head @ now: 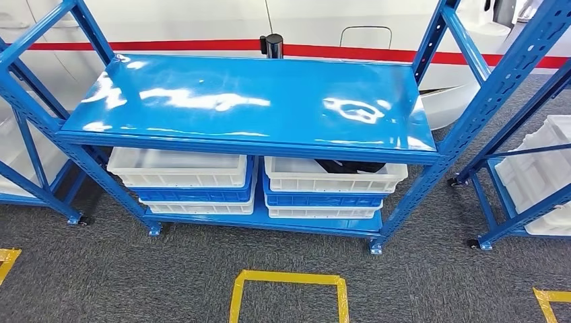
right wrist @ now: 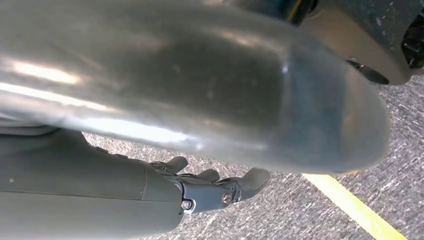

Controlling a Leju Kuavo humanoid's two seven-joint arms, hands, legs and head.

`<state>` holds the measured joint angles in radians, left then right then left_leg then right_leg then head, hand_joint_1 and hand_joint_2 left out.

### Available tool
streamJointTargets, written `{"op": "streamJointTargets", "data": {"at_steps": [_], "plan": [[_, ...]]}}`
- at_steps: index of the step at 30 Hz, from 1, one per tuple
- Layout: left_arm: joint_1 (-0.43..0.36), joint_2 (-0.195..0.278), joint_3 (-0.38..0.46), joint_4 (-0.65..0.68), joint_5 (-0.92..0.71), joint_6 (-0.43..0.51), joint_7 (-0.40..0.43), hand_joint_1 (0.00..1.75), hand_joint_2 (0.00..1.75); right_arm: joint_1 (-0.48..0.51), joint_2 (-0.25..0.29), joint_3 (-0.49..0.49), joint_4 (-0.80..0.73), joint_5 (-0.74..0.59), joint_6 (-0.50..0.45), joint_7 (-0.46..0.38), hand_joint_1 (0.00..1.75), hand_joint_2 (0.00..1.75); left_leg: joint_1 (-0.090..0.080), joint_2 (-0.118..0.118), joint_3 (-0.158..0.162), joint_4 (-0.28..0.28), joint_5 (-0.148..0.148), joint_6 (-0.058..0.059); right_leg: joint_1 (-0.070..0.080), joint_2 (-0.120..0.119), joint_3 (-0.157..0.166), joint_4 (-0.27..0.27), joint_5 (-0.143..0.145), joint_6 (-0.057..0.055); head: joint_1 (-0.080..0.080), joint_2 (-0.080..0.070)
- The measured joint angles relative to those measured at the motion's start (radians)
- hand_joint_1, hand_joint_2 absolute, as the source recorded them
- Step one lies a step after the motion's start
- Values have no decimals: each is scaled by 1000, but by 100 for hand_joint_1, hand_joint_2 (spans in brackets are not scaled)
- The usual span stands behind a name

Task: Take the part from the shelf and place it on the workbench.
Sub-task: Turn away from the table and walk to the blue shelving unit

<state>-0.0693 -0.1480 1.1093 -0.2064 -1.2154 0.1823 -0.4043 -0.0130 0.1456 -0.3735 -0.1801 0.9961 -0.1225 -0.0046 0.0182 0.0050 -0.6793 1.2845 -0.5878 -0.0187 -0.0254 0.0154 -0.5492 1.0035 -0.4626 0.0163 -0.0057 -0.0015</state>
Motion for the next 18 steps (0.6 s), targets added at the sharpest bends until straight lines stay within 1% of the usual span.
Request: {"op": "streamJointTargets", "data": {"at_steps": [1, 2, 3, 4, 5, 6, 8, 9, 10, 12, 13, 14, 15, 16, 17, 18], "plan": [[0, 0, 0, 0, 0, 0, 0, 0, 0, 0, 0, 0, 0, 1, 0, 0, 0, 0, 3, -2, 23, -52, 37, 0, -1, 6, 4, 0, -2, 1, 0, 0], [0, -1, 0, 0, 0, 0, 0, 0, 0, 0, 0, 0, 0, 1, 0, 0, 0, 0, 7, -8, 54, -121, 73, -1, -1, 12, 6, 1, -4, 4, -1, 0], [0, -2, 0, 0, 0, 0, -1, 0, 0, -1, -1, 0, 0, 1, 0, 0, 0, 0, 10, -17, 82, -184, 97, -2, 1, 17, 7, 4, -7, 9, -2, 0], [-1, -3, 0, 1, 0, 0, -1, 0, 0, -2, -1, 0, 0, 1, 0, 0, 0, 0, 10, -25, 101, -226, 110, -2, 2, 21, 7, 5, -10, 16, -2, 0], [-1, -3, 0, 1, 0, 0, -1, 0, 0, -1, -1, 0, 0, 1, -1, 0, 0, 0, 8, -31, 109, -246, 112, 1, 3, 23, 5, 5, -11, 22, -2, 0], [-2, -4, 0, 1, 0, 0, -2, 0, 0, -1, -2, -1, 0, 1, -1, 0, 0, 0, 3, -32, 110, -250, 110, 6, 4, 25, 4, 4, -10, 28, -1, 0], [-3, -4, 1, 1, 1, 0, -2, 0, 0, 1, -1, -2, 0, 2, -2, 0, 0, 0, -1, -28, 109, -253, 114, 22, 0, 22, -3, 6, -13, 37, -1, 0], [-3, -4, 1, 1, 1, 0, -3, 0, 0, 1, -1, -3, 0, 2, -2, 0, 0, 0, -2, -26, 109, -256, 117, 31, -1, 16, -15, 26, -24, 38, 1, 0], [-3, -4, 1, 1, 2, 0, -3, 0, 0, 0, -1, -4, 0, 2, -2, 0, 0, 0, -2, -23, 108, -258, 119, 39, -1, 9, -35, 67, -45, 36, 2, 0], [-3, -4, 1, 1, 2, 0, -3, 0, 0, -1, -1, -6, 0, 4, -2, -2, 0, 0, -6, -16, 106, -258, 119, 49, 2, 0, -101, 197, -101, 27, 4, 0], [-3, -4, 1, 1, 2, 0, -3, 0, 0, -1, 0, -7, 0, 6, -3, -3, 0, 0, -8, -13, 104, -258, 118, 51, 3, -1, -131, 256, -122, 26, 4, 0], [-2, -4, 2, 1, 2, 0, -3, 0, 0, 0, 0, -7, 0, 9, -5, -5, 0, 0, -10, -11, 104, -257, 118, 52, 3, -1, -147, 287, -128, 29, 4, 0], [-2, -4, 2, 1, 3, 0, -3, 0, 0, 1, 0, -7, 0, 12, -6, -6, 0, 0, -11, -9, 104, -257, 118, 52, 4, -2, -144, 279, -119, 34, 4, 0], [-2, -5, 3, 1, 3, -1, -3, 0, 0, 1, -1, -7, 0, 14, -7, -6, 0, 0, -12, -9, 104, -257, 118, 52, 5, -3, -121, 233, -97, 41, 4, 0], [-2, -5, 3, 1, 3, -1, -3, 0, 0, 1, -1, -7, 0, 15, -7, -6, 0, 0, -12, -9, 105, -257, 118, 52, 7, -7, -84, 162, -71, 45, 4, 0], [-2, -6, 4, 1, 3, -1, -3, 0, 0, 0, -1, -7, 0, 15, -8, -6, 0, 0, -15, -8, 105, -256, 118, 50, 10, -11, -49, 93, -47, 45, 4, 0]]}}
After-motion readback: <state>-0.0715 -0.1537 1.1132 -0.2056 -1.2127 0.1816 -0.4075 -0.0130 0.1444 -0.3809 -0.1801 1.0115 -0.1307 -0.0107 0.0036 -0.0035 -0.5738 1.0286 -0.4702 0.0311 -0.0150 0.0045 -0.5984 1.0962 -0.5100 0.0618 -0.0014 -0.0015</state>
